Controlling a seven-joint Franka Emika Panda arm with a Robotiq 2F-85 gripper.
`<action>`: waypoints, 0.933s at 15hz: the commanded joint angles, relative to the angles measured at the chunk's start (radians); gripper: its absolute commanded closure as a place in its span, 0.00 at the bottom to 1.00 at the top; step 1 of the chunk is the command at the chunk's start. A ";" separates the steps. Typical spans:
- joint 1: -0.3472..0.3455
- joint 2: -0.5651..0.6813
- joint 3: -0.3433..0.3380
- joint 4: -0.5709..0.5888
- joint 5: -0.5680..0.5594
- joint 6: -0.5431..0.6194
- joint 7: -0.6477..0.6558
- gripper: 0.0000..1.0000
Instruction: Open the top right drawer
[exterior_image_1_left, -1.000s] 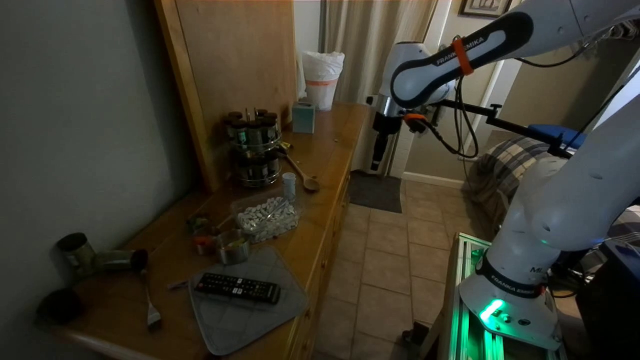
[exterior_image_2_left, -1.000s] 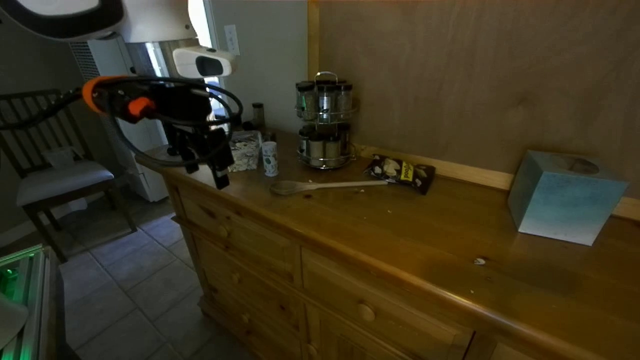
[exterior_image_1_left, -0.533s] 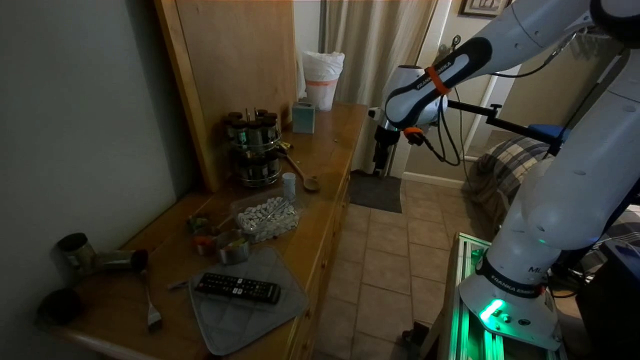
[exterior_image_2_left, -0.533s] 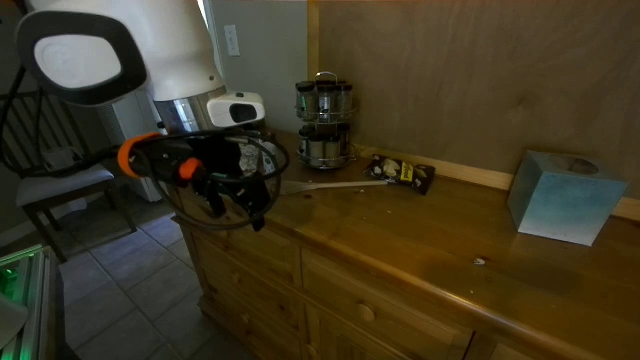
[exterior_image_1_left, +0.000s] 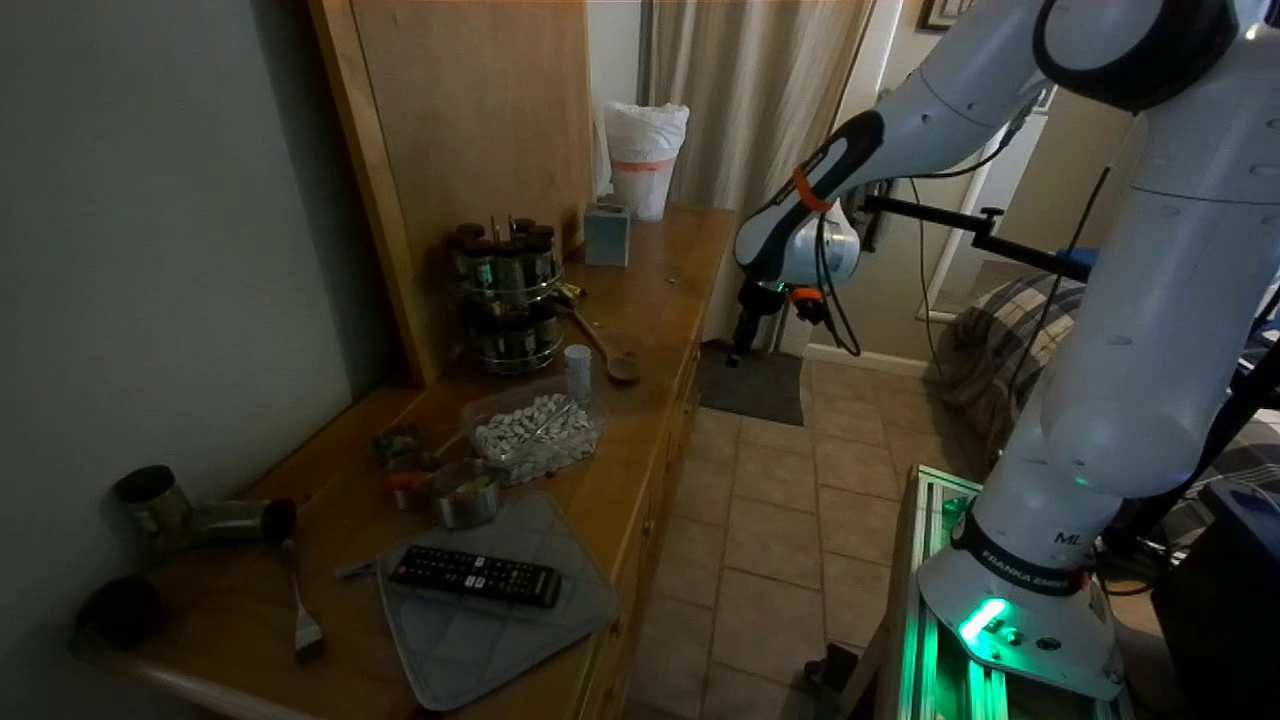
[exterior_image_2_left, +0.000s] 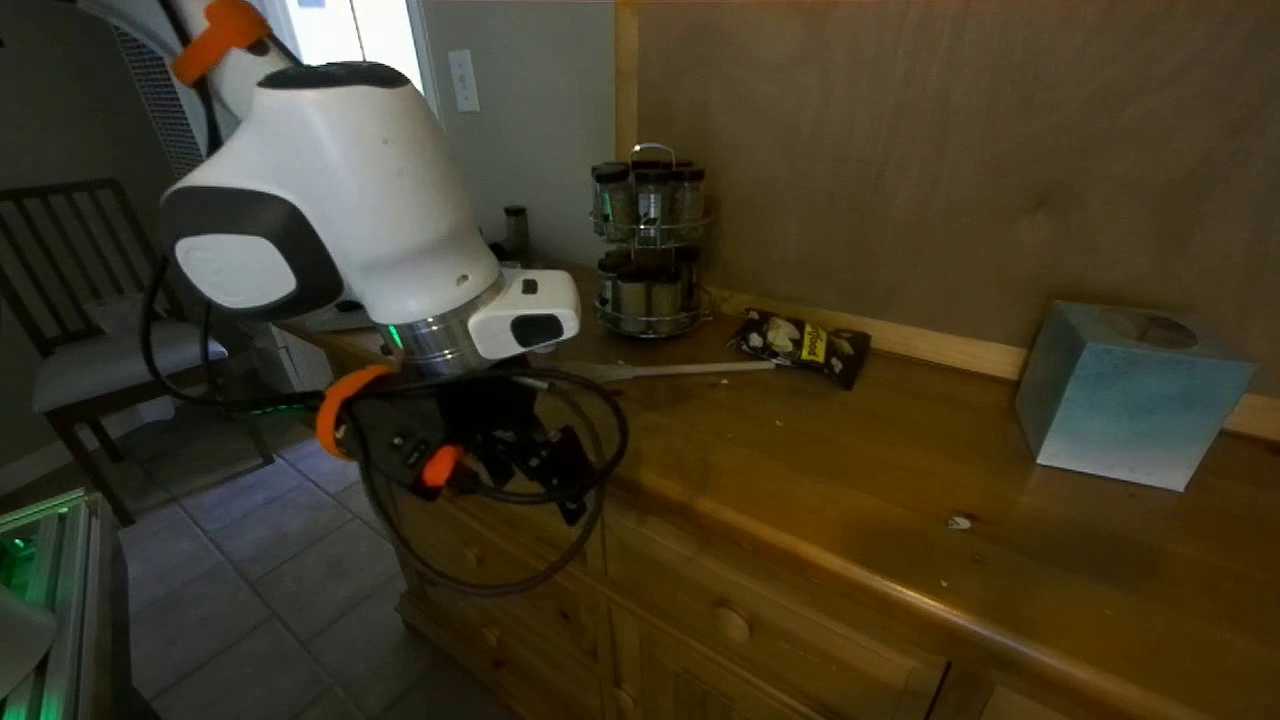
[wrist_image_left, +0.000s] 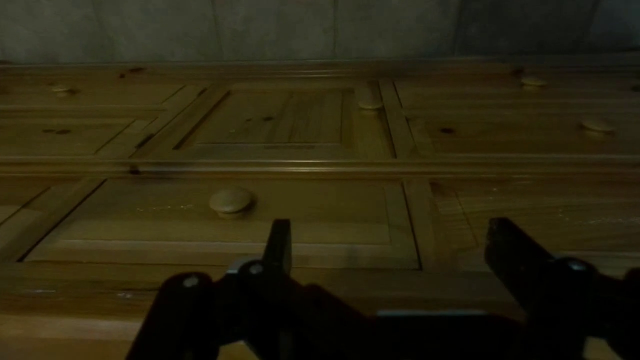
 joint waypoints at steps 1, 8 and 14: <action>-0.047 0.142 0.072 0.131 0.237 0.011 -0.198 0.00; -0.166 0.366 0.127 0.356 0.344 0.001 -0.351 0.00; -0.198 0.424 0.131 0.389 0.322 0.004 -0.321 0.00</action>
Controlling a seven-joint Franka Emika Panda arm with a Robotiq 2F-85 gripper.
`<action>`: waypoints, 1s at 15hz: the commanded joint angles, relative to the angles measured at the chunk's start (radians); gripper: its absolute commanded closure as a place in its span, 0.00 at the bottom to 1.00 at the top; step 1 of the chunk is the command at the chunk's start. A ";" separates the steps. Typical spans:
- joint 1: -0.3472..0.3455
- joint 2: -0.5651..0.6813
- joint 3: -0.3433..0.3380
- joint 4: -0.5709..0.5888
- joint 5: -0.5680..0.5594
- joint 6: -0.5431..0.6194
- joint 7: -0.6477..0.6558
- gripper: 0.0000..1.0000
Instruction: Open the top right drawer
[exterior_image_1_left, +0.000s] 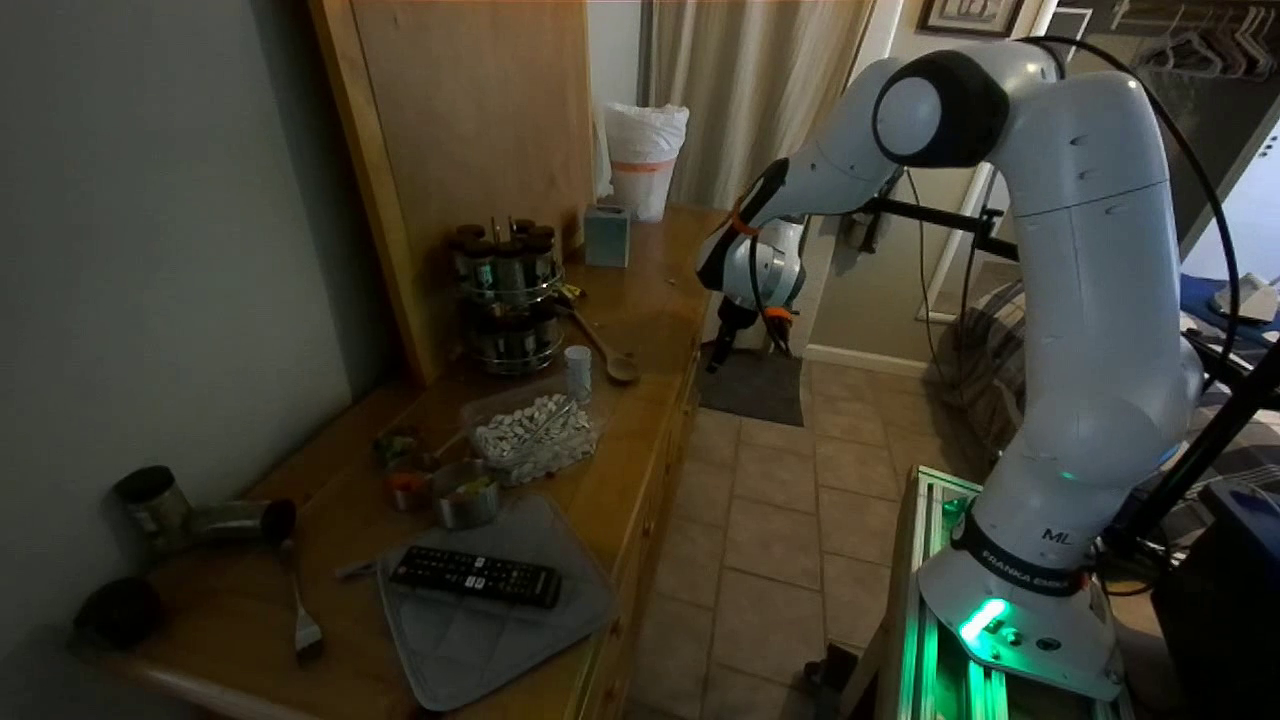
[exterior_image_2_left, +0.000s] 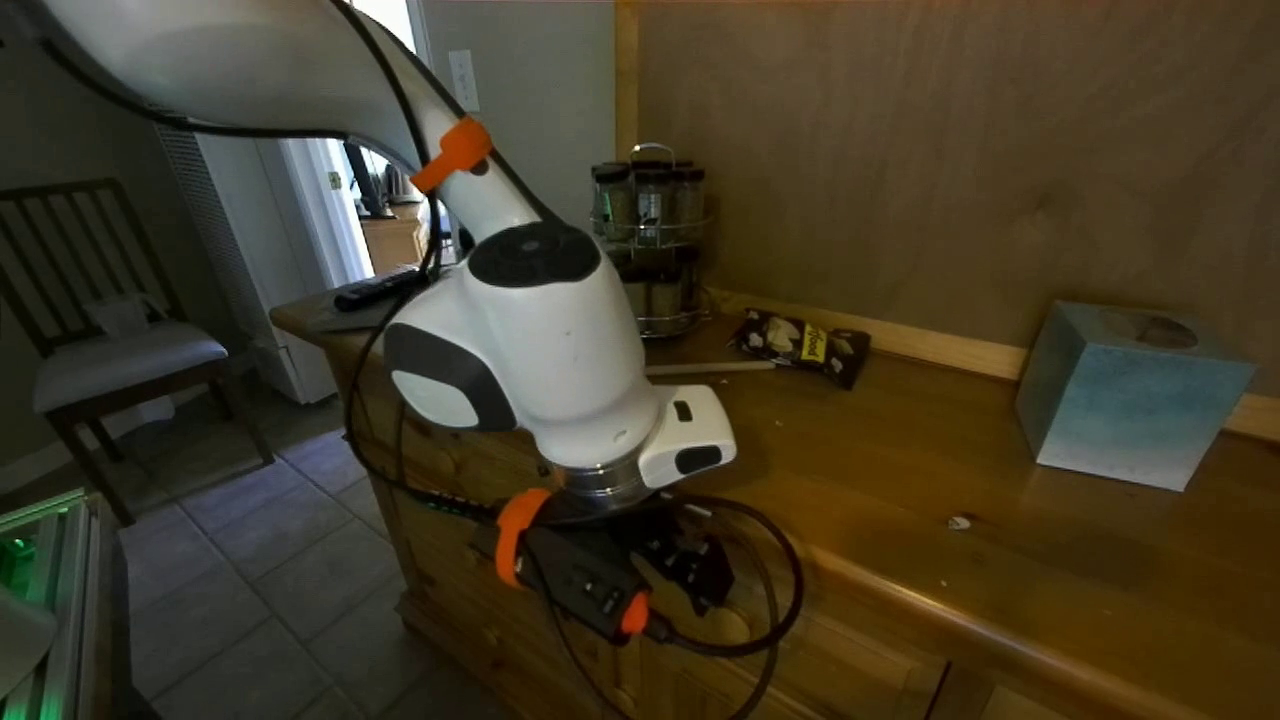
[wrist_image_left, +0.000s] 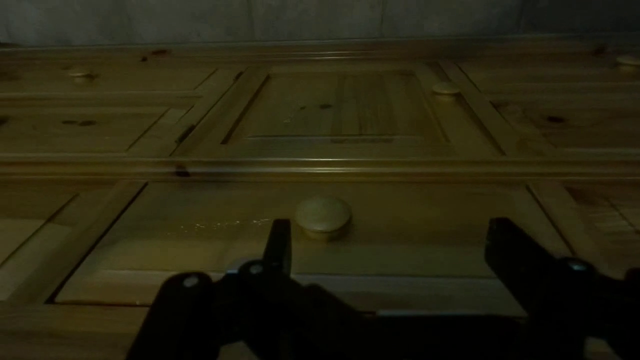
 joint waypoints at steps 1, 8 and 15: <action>-0.010 0.012 0.007 0.012 0.004 0.000 0.000 0.00; -0.016 0.021 0.015 0.028 0.011 -0.001 0.000 0.00; -0.037 0.047 0.036 0.042 0.029 0.016 -0.032 0.00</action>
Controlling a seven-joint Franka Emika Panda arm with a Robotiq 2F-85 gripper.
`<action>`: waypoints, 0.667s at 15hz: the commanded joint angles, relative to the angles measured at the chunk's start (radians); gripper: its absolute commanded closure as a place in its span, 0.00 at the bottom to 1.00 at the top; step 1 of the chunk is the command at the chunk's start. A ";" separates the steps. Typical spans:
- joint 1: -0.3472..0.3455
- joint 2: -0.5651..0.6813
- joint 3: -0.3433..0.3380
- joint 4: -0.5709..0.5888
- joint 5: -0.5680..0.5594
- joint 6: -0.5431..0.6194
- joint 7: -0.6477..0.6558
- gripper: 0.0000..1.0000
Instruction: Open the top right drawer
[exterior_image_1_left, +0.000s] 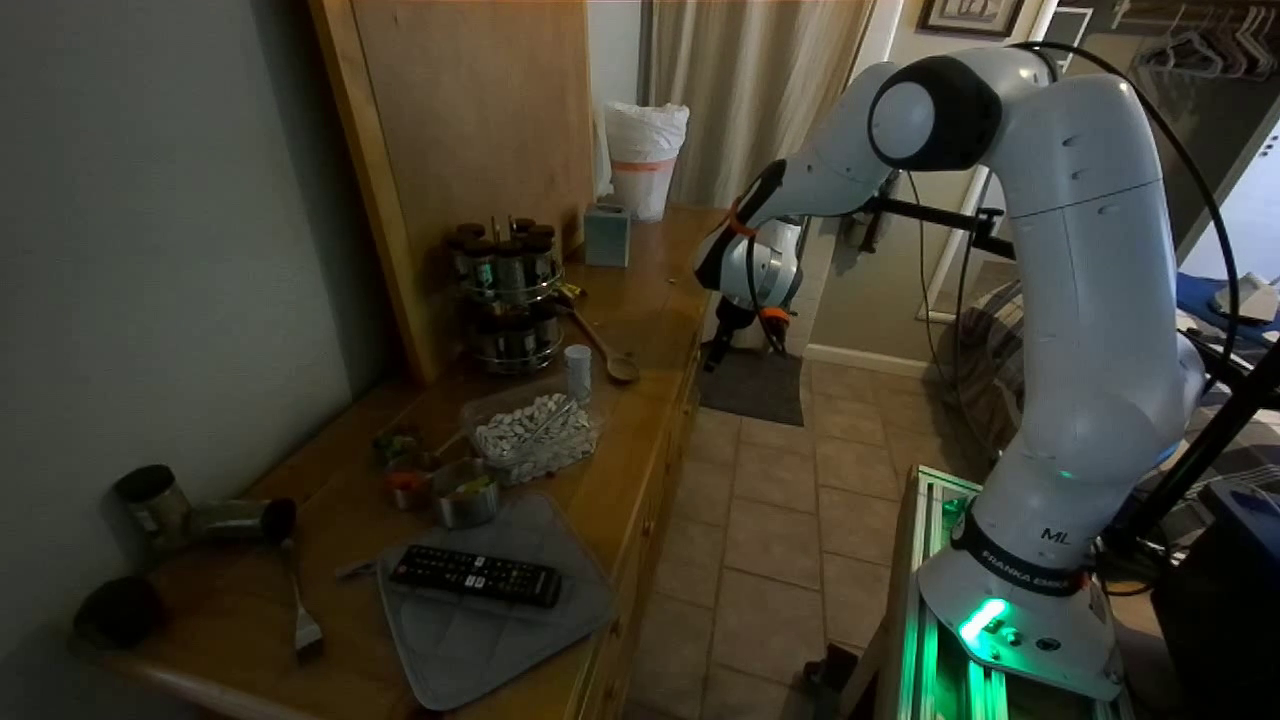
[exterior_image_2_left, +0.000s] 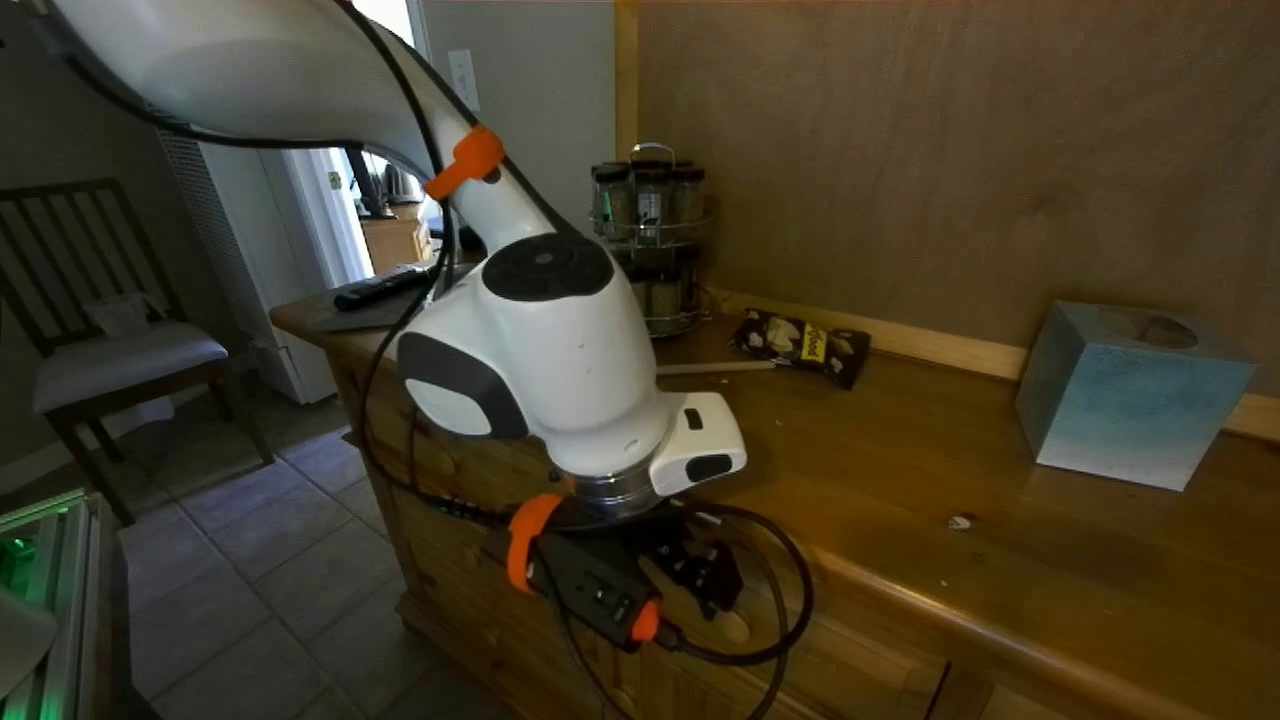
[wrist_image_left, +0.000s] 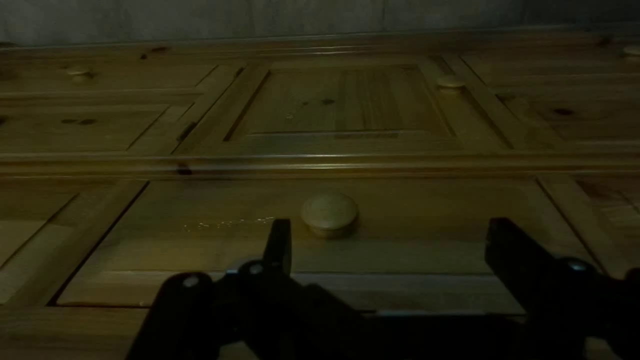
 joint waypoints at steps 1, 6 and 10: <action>-0.031 0.029 0.032 0.017 0.027 0.016 -0.046 0.00; -0.098 0.077 0.106 0.035 0.062 0.071 -0.132 0.00; -0.189 0.130 0.189 0.069 0.089 0.137 -0.209 0.00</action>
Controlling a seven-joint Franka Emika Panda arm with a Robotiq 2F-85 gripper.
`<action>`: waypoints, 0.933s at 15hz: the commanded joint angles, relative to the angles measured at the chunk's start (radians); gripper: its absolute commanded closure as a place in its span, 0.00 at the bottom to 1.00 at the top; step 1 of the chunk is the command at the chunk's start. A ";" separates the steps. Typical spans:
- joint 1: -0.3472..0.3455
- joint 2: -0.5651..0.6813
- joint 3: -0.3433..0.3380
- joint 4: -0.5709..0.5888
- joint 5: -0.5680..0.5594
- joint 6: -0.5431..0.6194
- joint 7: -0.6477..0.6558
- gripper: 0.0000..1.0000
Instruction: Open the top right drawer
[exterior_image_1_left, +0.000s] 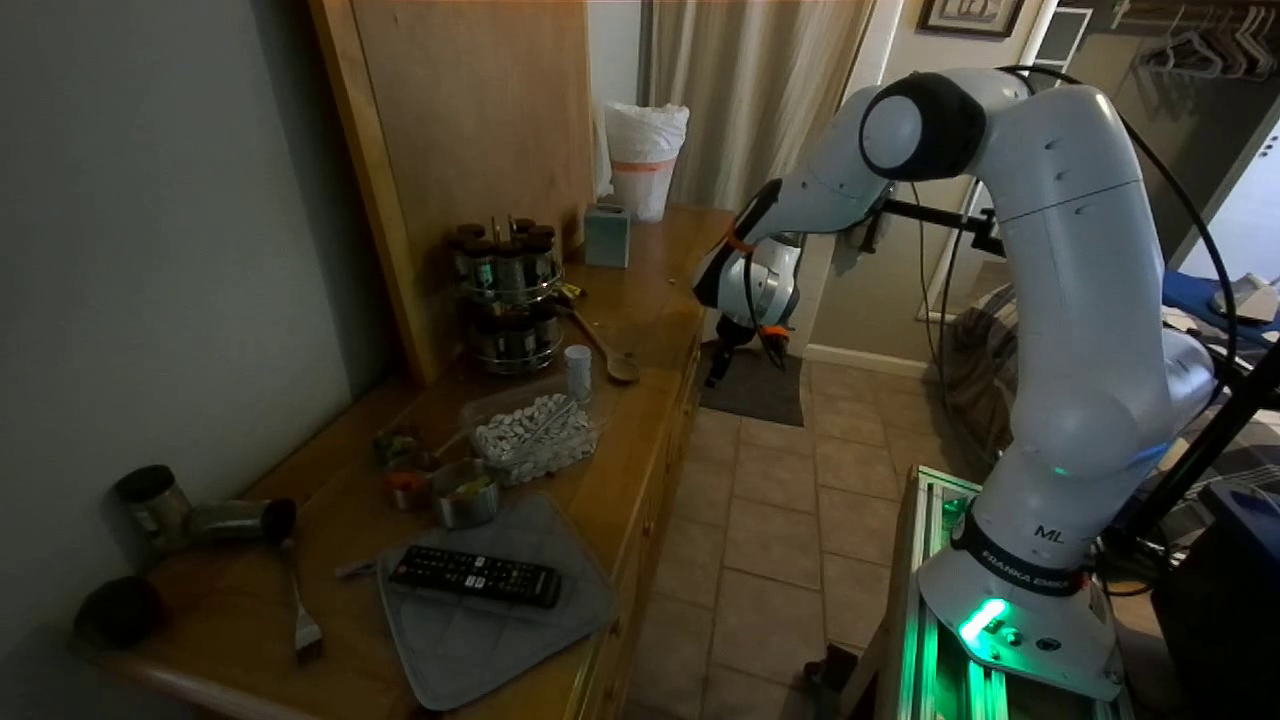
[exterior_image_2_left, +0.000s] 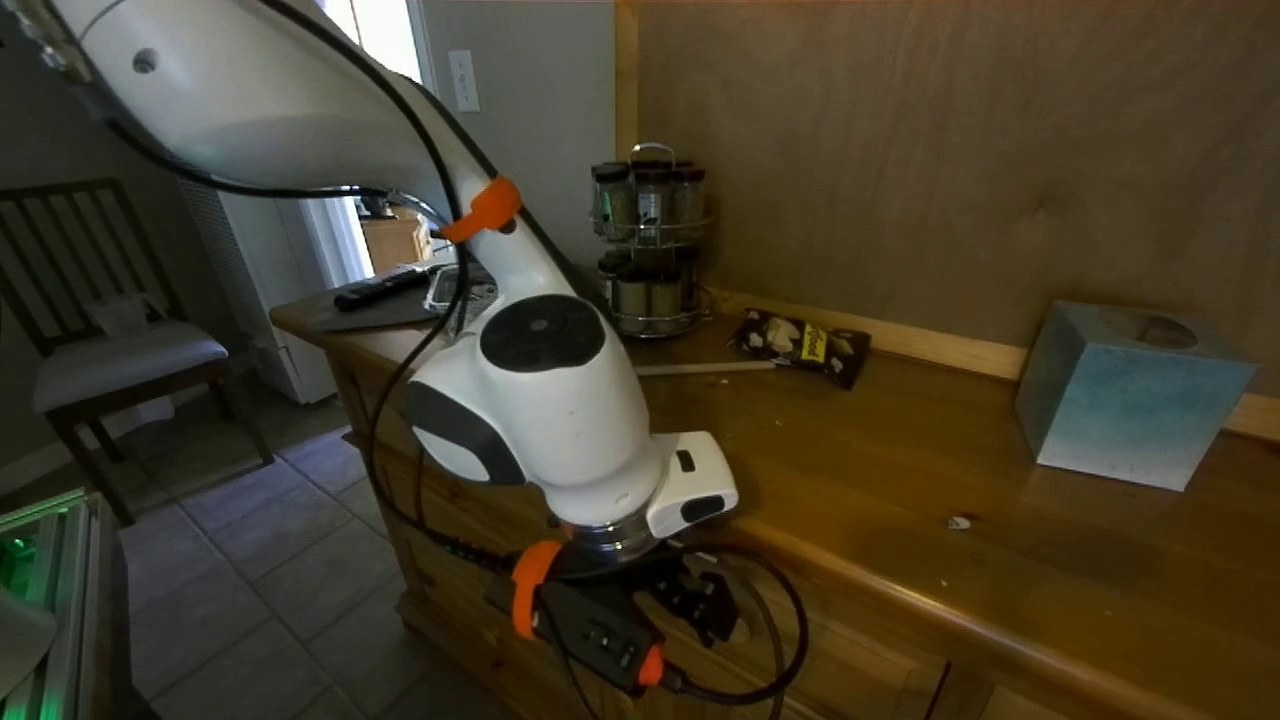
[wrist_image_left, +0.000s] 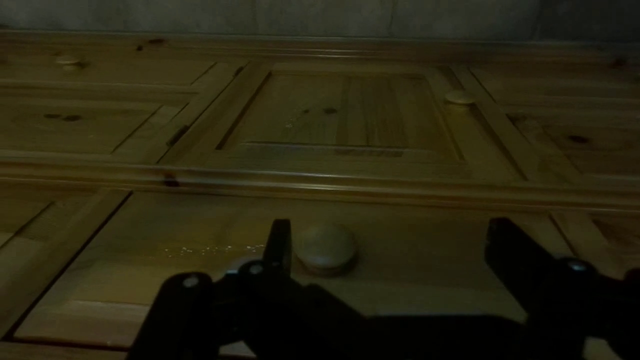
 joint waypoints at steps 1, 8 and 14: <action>-0.106 0.069 0.096 0.067 0.068 0.060 -0.102 0.00; -0.307 0.175 0.285 0.174 0.114 0.079 -0.219 0.00; -0.383 0.260 0.367 0.249 0.090 0.079 -0.248 0.00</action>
